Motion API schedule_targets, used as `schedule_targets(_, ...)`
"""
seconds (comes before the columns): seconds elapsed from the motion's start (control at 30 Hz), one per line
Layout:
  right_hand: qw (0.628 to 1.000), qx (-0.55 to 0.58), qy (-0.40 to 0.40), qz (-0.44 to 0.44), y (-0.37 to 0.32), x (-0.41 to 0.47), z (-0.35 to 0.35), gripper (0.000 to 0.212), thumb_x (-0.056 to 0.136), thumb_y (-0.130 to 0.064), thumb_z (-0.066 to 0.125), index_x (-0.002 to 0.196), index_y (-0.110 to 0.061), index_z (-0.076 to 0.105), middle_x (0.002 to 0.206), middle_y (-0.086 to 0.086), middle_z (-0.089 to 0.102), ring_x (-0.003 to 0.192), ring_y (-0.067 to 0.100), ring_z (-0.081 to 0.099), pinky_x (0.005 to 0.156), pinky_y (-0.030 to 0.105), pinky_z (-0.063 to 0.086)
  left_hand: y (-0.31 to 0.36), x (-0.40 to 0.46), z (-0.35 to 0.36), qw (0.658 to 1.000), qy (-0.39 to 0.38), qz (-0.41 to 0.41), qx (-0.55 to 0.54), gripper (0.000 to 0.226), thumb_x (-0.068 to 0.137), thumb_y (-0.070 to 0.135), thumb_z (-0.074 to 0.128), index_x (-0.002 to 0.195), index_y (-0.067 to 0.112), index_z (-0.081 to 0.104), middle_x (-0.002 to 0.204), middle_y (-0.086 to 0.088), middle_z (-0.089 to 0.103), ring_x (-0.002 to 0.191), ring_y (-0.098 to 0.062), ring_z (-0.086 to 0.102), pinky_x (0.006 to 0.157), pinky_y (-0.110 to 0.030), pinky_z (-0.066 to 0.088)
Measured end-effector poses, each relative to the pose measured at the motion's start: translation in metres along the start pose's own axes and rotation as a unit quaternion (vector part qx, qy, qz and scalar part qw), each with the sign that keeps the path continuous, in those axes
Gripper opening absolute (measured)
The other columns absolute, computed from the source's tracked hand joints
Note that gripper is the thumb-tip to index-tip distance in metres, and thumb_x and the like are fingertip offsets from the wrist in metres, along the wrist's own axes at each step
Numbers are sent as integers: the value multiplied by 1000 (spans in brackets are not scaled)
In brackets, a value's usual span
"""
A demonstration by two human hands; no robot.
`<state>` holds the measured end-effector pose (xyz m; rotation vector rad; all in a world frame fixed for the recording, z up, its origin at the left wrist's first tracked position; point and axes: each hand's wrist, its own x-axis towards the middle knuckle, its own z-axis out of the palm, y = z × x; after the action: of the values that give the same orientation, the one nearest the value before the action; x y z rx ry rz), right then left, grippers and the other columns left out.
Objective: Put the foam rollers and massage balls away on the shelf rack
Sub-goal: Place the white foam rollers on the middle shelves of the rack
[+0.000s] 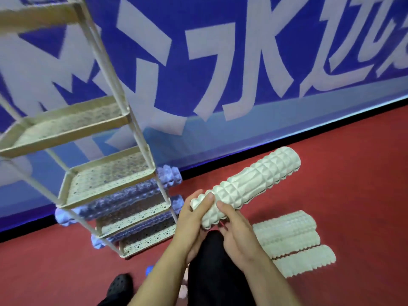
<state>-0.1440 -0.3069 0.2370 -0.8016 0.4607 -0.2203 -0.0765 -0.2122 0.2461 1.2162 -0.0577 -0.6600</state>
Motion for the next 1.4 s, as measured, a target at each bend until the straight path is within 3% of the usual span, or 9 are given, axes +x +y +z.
schedule_targets(0.13,997,0,-76,8,13,-9,67,44,88,-12,65,133,-10,62,125,7,72,116,15,68,92,26,49,42,-30,-42,997,33,60,-46,61,83,33,79,133,3,58,127,-24,67,118,-40,64,105,-50,47)
schedule_targets(0.27,965,-194,-178,-6,30,-16,109,32,93,-26,68,122,-12,69,118,-2,75,115,9,67,98,24,46,76,-54,-95,982,129,127,-60,58,81,25,81,126,-4,59,122,-28,68,111,-40,67,97,-51,52)
schedule_targets(0.47,868,-444,-127,-182,34,-1,138,21,80,-37,83,94,-23,76,94,-13,76,90,2,70,81,16,48,106,-81,-179,957,212,195,-26,62,58,39,88,108,8,68,107,-22,73,93,-33,71,89,-54,55)
schedule_targets(0.53,801,-501,-135,-300,33,6,150,29,77,-45,82,100,-31,72,105,-17,69,102,0,63,91,19,46,112,-90,-201,953,224,206,-19,62,57,38,87,107,8,68,102,-17,74,89,-29,72,83,-49,57)
schedule_targets(0.63,625,-632,-198,-413,31,19,176,61,72,-69,65,122,-33,64,131,-15,52,126,6,42,109,23,31,121,-101,-228,954,214,208,-14,53,66,27,85,112,8,66,102,-17,73,89,-29,72,82,-48,58)
schedule_targets(0.73,478,-738,-263,-397,28,35,199,79,74,-69,67,143,-35,47,146,-13,43,139,14,33,118,39,27,128,-108,-248,956,202,210,-5,53,67,25,84,113,8,65,99,-14,72,87,-28,71,84,-49,56)
schedule_targets(0.83,405,-793,-288,-353,25,49,218,87,74,-72,69,148,-40,36,147,-14,44,136,14,40,115,36,29,132,-115,-264,959,191,207,-6,57,62,26,87,112,10,66,101,-15,71,88,-30,70,82,-49,56)
schedule_targets(1.17,376,-818,-280,-333,54,72,238,85,76,-83,56,147,-40,37,140,-11,53,126,18,51,101,35,39,135,-93,-298,949,237,209,-6,34,89,31,75,120,21,65,111,-6,74,94,-23,75,78,-45,62)
schedule_targets(1.4,389,-858,-173,-287,78,111,256,72,77,-78,57,135,-36,46,125,-4,64,116,24,60,85,37,47,108,-56,-341,901,314,218,207,35,95,50,62,125,33,61,129,17,61,120,-5,58,101,-33,48)
